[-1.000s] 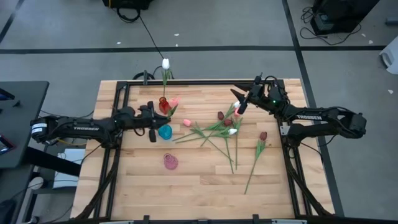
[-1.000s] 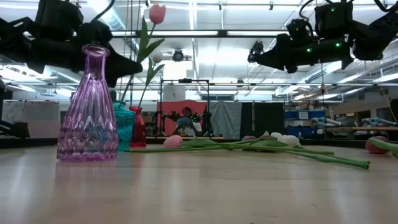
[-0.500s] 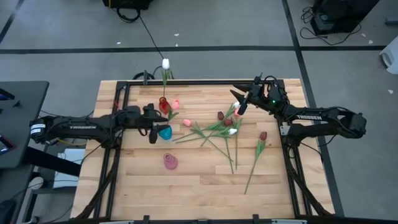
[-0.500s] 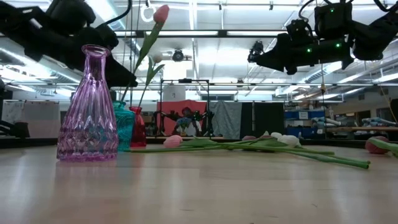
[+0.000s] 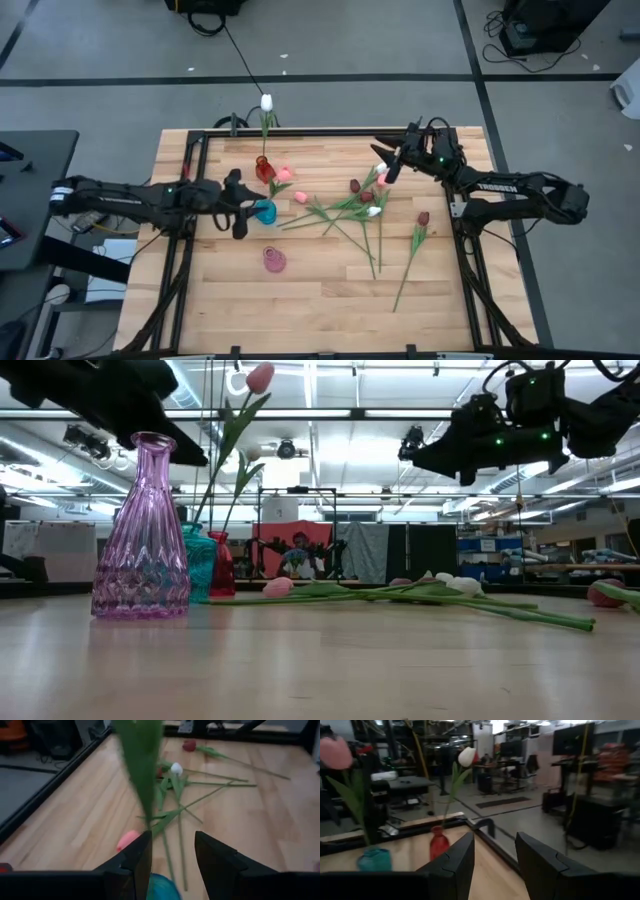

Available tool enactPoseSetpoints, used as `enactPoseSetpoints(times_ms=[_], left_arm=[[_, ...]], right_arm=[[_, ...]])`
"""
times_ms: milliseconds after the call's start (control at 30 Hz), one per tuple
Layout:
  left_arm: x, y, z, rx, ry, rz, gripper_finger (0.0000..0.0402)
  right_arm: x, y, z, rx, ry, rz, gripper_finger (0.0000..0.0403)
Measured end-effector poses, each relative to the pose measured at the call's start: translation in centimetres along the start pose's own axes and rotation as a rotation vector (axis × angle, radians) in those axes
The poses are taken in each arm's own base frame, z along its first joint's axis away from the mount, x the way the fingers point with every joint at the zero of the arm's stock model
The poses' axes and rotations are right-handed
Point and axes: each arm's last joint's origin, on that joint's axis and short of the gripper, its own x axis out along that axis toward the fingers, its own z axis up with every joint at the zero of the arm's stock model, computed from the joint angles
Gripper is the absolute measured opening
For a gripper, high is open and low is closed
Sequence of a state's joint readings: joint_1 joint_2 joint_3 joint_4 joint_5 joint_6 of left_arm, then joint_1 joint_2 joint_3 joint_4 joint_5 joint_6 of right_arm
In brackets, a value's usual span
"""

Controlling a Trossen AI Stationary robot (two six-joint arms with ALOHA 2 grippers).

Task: Sort flowers into vase by color
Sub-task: Put the left pink flower into the blue vase

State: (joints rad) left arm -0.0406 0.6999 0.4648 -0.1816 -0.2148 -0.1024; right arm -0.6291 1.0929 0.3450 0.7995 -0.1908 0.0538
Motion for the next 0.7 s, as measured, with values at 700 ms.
enactPoseSetpoints(times_ms=[700], left_arm=[[-1.5,-3.9,-2.1,-0.313,0.136,-0.111,0.0154]], right_arm=[[0.0,3.3,-3.3,0.038,0.498,0.047,0.0155]])
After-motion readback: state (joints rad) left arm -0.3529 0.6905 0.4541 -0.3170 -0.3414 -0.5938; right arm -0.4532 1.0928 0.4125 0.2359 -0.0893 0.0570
